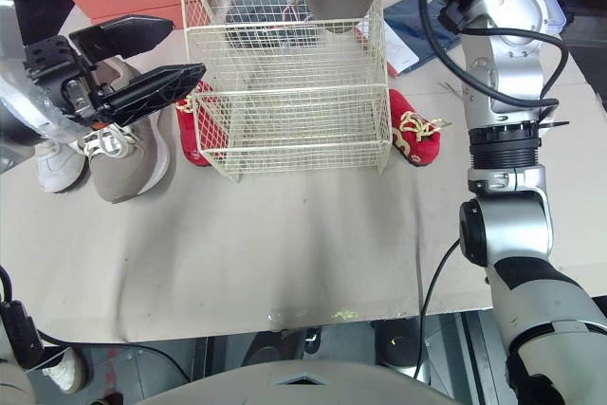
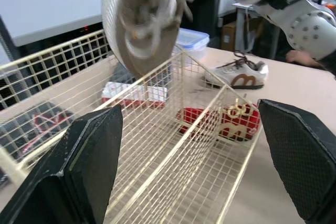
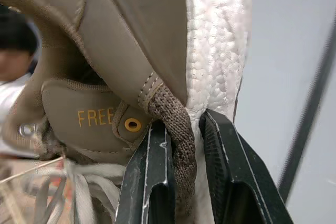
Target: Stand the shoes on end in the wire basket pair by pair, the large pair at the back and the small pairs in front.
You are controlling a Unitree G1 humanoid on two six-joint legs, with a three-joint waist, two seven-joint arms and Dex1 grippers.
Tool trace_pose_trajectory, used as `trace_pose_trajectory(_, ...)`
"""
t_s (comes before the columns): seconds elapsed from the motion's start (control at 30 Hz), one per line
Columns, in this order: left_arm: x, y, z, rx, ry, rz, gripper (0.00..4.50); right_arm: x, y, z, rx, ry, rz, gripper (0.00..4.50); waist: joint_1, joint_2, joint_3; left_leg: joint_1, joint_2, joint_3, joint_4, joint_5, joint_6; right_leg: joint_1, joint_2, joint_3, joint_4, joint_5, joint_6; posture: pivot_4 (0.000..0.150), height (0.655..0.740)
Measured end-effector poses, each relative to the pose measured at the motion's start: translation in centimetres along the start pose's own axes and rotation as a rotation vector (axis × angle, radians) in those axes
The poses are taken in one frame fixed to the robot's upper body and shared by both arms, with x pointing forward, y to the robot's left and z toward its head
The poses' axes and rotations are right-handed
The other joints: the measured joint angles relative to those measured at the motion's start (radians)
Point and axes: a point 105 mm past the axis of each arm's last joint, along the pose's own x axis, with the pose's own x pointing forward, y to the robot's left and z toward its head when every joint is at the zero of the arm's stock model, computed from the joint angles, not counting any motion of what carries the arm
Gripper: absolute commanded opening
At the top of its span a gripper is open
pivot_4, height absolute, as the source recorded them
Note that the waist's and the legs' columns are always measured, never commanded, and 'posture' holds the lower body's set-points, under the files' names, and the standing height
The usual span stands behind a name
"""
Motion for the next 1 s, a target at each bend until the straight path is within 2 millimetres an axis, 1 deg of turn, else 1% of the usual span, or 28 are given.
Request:
trace_pose_trajectory(0.03, -0.1, 0.2, 0.1, 0.001, -0.004, 0.011, 4.44, 0.0, 0.3, -0.2, 0.008, 0.016, 0.016, 0.12, 0.000, -0.001, 0.000, 0.000, 0.000, 0.000, 0.000, 0.000, 0.000, 0.000, 0.000, 0.000, 0.000, 0.000, 0.000, 0.150, 0.7400)
trace_pose_trajectory(0.13, -0.2, 0.2, 0.1, 0.002, -0.005, 0.018, 4.44, -1.1, 1.3, -3.6, 0.088, 0.162, 0.052, 0.12, 0.004, -0.002, -0.001, 0.000, 0.000, 0.000, 0.000, 0.000, 0.000, 0.000, 0.000, 0.000, 0.000, 0.000, 0.000, 0.150, 0.7400)
trace_pose_trajectory(0.2, -0.2, 0.2, -0.1, -0.004, 0.001, 0.019, 4.44, -1.8, 1.5, -5.2, 0.142, 0.244, 0.051, 0.12, 0.008, -0.002, -0.001, 0.000, 0.000, 0.000, 0.000, 0.000, 0.000, 0.000, -0.001, 0.000, -0.001, 0.000, 0.000, 0.150, 0.7400)
trace_pose_trajectory(0.27, -0.3, 0.3, -0.4, -0.008, 0.011, 0.026, 4.44, -2.4, 1.3, -6.3, 0.184, 0.308, 0.038, 0.12, 0.015, -0.002, -0.001, 0.000, 0.000, 0.000, -0.001, 0.000, 0.000, 0.000, -0.001, 0.000, -0.001, 0.000, 0.000, 0.150, 0.7400)
trace_pose_trajectory(0.33, -0.4, 0.4, -0.5, -0.005, 0.012, 0.029, 4.44, -2.9, 0.7, -6.9, 0.197, 0.348, 0.006, 0.12, 0.016, -0.002, -0.001, 0.000, 0.000, 0.000, -0.002, 0.000, 0.000, 0.000, -0.002, 0.000, -0.002, 0.000, 0.000, 0.150, 0.7400)
trace_pose_trajectory(0.47, -0.6, 0.4, -0.6, 0.002, 0.016, 0.028, 4.44, -3.2, 0.2, -7.6, 0.244, 0.406, -0.057, 0.12, 0.019, -0.002, -0.001, 0.000, 0.000, 0.000, -0.001, 0.000, 0.000, 0.000, -0.002, 0.000, -0.001, 0.000, 0.000, 0.150, 0.7400)
trace_pose_trajectory(0.53, -0.7, 0.4, -0.6, 0.004, 0.017, 0.030, 4.44, -3.7, 0.0, -8.2, 0.267, 0.436, -0.088, 0.12, 0.023, -0.002, -0.001, 0.000, -0.001, 0.000, -0.001, 0.000, 0.000, 0.000, -0.002, 0.000, -0.001, 0.000, 0.000, 0.150, 0.7400)
trace_pose_trajectory(0.67, -0.8, 0.4, -1.0, 0.002, 0.034, 0.025, 4.44, -4.4, 0.0, -8.4, 0.284, 0.447, -0.115, 0.12, 0.024, -0.002, -0.001, 0.000, -0.001, 0.000, -0.001, 0.000, 0.000, 0.000, -0.002, 0.000, -0.001, 0.000, 0.000, 0.150, 0.7400)
trace_pose_trajectory(0.7, -0.8, 0.4, -1.0, 0.006, 0.034, 0.024, 4.50, -4.5, 0.0, -8.3, 0.288, 0.446, -0.120, 1.07, 0.024, -0.002, -0.001, 0.000, -0.001, 0.000, -0.001, 0.000, 0.000, 0.000, -0.002, 0.000, -0.001, 0.000, 0.000, 0.150, 0.7400)
trace_pose_trajectory(0.73, -0.9, 0.4, -1.0, 0.009, 0.035, 0.026, 4.50, -4.6, 0.0, -8.4, 0.292, 0.452, -0.124, 1.14, 0.024, -0.002, -0.001, 0.000, -0.001, -0.001, -0.001, 0.000, 0.000, 0.000, -0.002, 0.000, -0.001, 0.000, 0.000, 0.150, 0.7400)
trace_pose_trajectory(0.77, -0.9, 0.5, -1.1, 0.010, 0.037, 0.028, 4.50, -4.9, 0.0, -8.5, 0.297, 0.459, -0.132, 1.81, 0.022, -0.002, -0.001, 0.000, -0.001, -0.001, -0.001, 0.000, 0.000, 0.000, -0.002, 0.000, -0.001, 0.000, 0.000, 0.150, 0.7400)
trace_pose_trajectory(0.8, -0.9, 0.6, -1.2, 0.012, 0.043, 0.031, 4.50, -5.0, 0.1, -8.6, 0.299, 0.461, -0.134, 2.37, 0.020, -0.002, -0.001, 0.000, -0.001, 0.000, -0.001, 0.000, 0.000, 0.000, -0.002, 0.000, -0.001, 0.000, 0.000, 0.150, 0.7400)
trace_pose_trajectory(0.87, -1.0, 0.6, -1.3, 0.013, 0.046, 0.029, 4.50, -5.4, 0.1, -8.9, 0.307, 0.483, -0.143, 3.23, 0.016, -0.002, -0.001, 0.000, 0.000, 0.000, -0.001, 0.000, 0.000, 0.000, -0.002, 0.001, -0.001, 0.000, 0.000, 0.150, 0.7400)
trace_pose_trajectory(0.93, -1.0, 0.7, -1.4, 0.017, 0.048, 0.028, 4.50, -5.9, 0.1, -9.0, 0.307, 0.495, -0.148, 4.19, 0.014, -0.002, -0.001, 0.000, 0.000, 0.000, -0.001, 0.000, 0.000, 0.000, -0.001, 0.001, 0.000, 0.000, 0.000, 0.150, 0.7400)
trace_pose_trajectory(0.97, -1.1, 0.7, -1.4, 0.018, 0.050, 0.028, 4.50, -6.0, 0.0, -8.9, 0.302, 0.496, -0.147, 4.45, 0.013, -0.002, -0.001, 0.000, 0.000, 0.000, -0.001, 0.000, 0.000, -0.001, -0.001, 0.001, 0.000, 0.000, 0.000, 0.150, 0.7400)
trace_pose_trajectory(1.0, -1.1, 0.7, -1.5, 0.018, 0.054, 0.028, 4.50, -6.1, -0.1, -8.8, 0.298, 0.501, -0.144, 4.45, 0.013, -0.001, -0.001, 0.000, 0.000, 0.000, -0.001, 0.000, 0.000, -0.001, -0.001, 0.001, 0.000, 0.000, 0.000, 0.150, 0.7400)
